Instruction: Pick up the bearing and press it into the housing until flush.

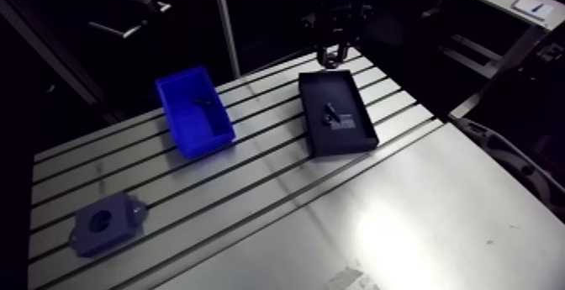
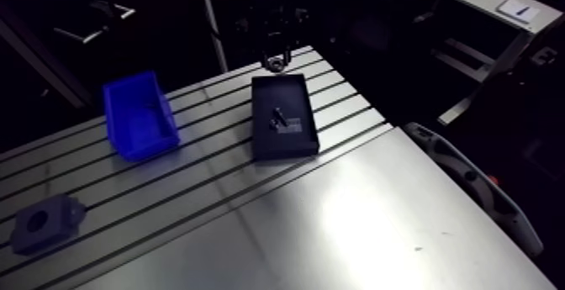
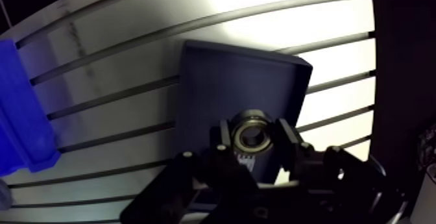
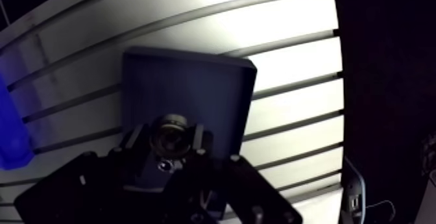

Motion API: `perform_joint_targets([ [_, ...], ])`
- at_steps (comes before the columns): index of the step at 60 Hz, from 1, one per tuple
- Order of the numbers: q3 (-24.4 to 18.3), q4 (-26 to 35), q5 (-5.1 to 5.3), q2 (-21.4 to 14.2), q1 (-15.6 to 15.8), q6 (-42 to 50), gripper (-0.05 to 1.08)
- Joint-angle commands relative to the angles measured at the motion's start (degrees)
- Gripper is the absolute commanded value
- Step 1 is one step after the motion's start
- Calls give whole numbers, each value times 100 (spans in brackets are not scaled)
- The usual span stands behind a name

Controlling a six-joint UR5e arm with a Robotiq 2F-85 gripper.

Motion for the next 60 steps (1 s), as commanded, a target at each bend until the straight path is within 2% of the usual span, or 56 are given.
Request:
perform_joint_targets([
  [1, -51, 305, 13, -395, 226, -91, 76],
  [8, -70, 393, 6, -501, 482, -28, 78],
  [18, -71, 707, 41, -876, 868, 225, 79],
  [25, -105, 806, 47, -1032, 1274, 308, 79],
  [31, -114, 884, 57, -1043, 1413, 363, 79],
  [37, -215, 984, 57, -1034, 1865, 488, 80],
  [54, -626, 1172, 40, -828, 2573, 1002, 80],
  [60, -684, 1180, 40, -790, 2730, 1097, 80],
])
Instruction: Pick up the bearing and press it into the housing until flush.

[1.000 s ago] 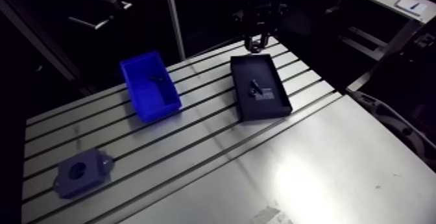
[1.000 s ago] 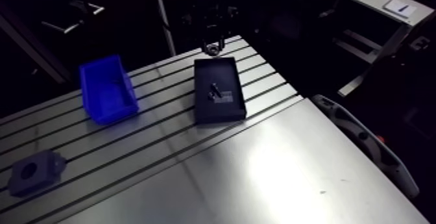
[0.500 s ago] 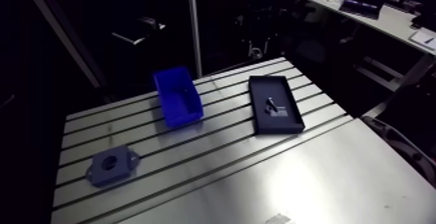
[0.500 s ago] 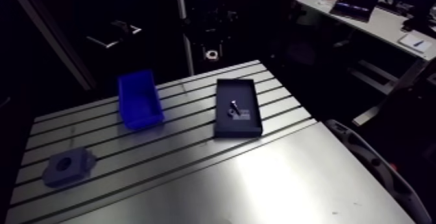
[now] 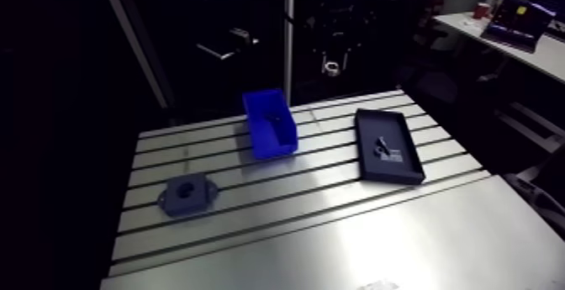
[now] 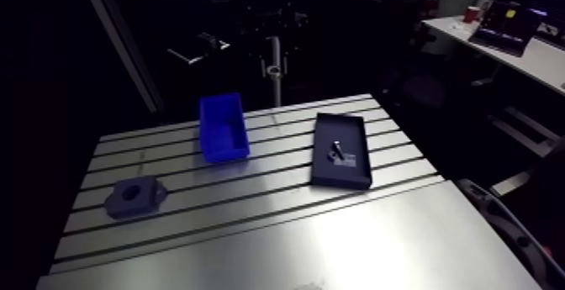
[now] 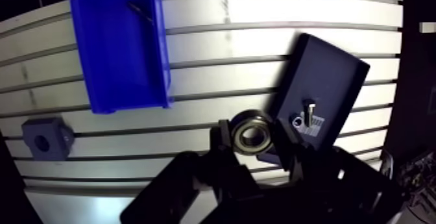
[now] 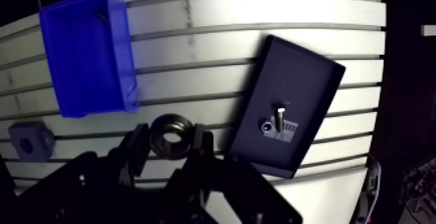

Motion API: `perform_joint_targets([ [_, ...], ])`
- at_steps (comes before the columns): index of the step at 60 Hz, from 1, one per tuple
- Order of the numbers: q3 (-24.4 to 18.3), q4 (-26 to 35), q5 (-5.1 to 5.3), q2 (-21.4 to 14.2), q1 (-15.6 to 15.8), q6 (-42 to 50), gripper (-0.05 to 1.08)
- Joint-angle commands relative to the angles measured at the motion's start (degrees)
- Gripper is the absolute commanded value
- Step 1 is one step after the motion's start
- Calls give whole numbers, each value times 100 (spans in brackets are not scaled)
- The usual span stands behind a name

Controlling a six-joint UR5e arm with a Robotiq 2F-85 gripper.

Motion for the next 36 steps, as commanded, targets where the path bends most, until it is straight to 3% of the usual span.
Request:
perform_joint_targets([
  [1, -491, 356, -5, 96, 1318, 714, 80],
  [20, -438, 533, -2, 123, 1854, 801, 81],
  [30, -184, 473, 13, 64, 1913, 800, 80],
  [36, 25, 456, -38, -55, 1922, 801, 80],
])
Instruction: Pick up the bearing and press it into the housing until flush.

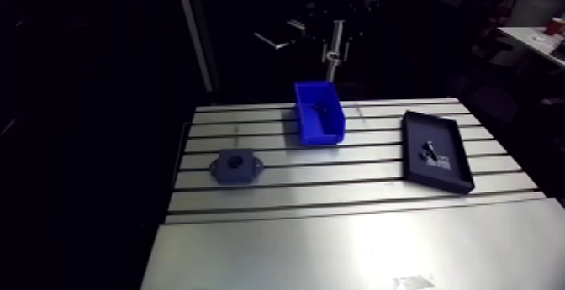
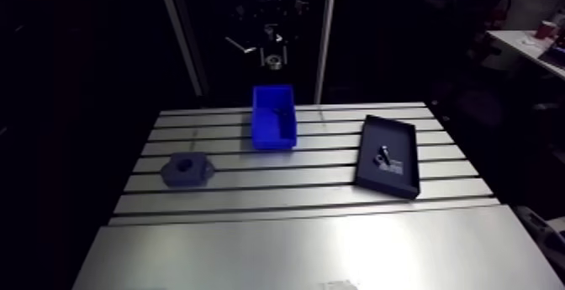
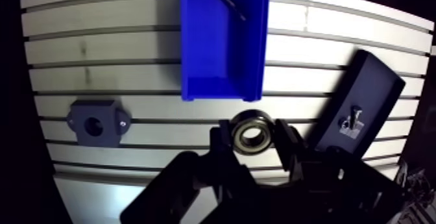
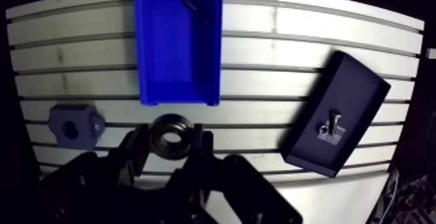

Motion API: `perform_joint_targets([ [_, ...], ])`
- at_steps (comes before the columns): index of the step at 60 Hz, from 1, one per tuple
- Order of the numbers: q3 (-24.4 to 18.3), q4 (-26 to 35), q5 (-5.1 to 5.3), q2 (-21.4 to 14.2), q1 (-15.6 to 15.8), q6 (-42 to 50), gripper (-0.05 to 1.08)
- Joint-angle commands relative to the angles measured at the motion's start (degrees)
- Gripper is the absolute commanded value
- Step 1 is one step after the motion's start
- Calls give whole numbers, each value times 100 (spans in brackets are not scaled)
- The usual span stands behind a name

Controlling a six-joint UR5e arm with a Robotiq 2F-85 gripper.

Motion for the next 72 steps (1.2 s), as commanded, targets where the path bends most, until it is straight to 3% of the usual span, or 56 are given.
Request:
perform_joint_targets([
  [1, 322, 132, -39, -108, 825, 288, 80],
  [5, 429, 74, -9, -139, 833, 288, 80],
  [21, 860, -252, -67, -226, 999, 296, 81],
  [43, 1050, -445, 2, -298, 1167, 288, 81],
  [72, 1172, -831, 91, -59, 1462, 421, 81],
])
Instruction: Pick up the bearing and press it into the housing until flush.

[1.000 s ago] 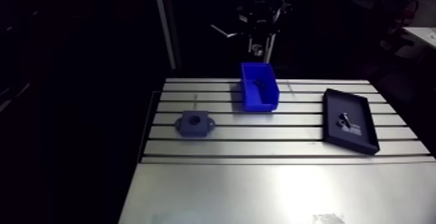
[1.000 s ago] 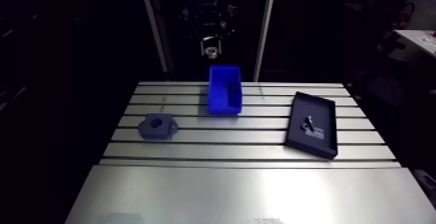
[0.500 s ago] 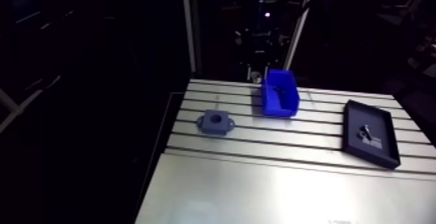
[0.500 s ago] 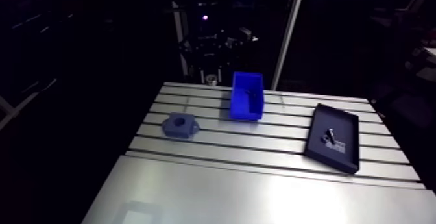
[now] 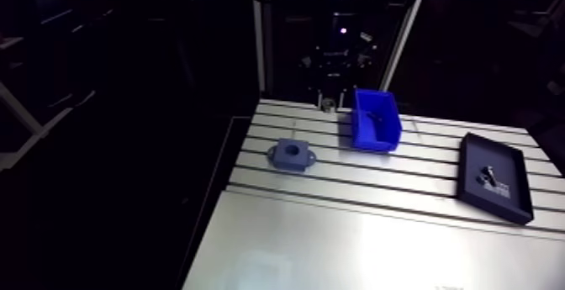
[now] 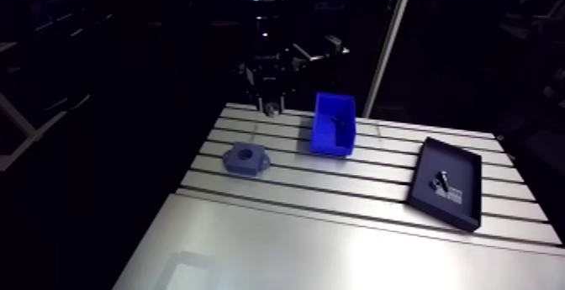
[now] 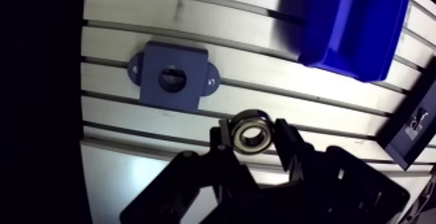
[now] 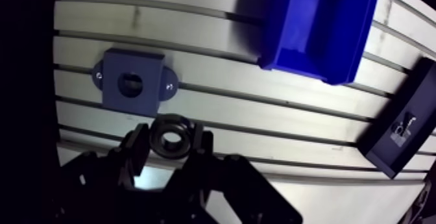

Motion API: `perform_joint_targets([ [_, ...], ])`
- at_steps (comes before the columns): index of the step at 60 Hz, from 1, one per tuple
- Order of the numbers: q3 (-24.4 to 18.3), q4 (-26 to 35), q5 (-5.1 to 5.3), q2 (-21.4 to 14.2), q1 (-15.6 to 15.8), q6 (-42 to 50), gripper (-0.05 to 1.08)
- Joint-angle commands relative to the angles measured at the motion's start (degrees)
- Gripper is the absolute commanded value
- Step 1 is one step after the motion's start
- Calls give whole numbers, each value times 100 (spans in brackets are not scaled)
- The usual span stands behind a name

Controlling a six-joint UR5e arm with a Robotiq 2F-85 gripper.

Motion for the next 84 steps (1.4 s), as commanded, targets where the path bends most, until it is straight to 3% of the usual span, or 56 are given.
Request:
perform_joint_targets([
  [1, 75, -226, 39, 198, 167, 25, 82],
  [37, 40, -555, 14, 730, 602, 120, 87],
  [84, 3, -714, -14, 1022, 711, 79, 87],
])
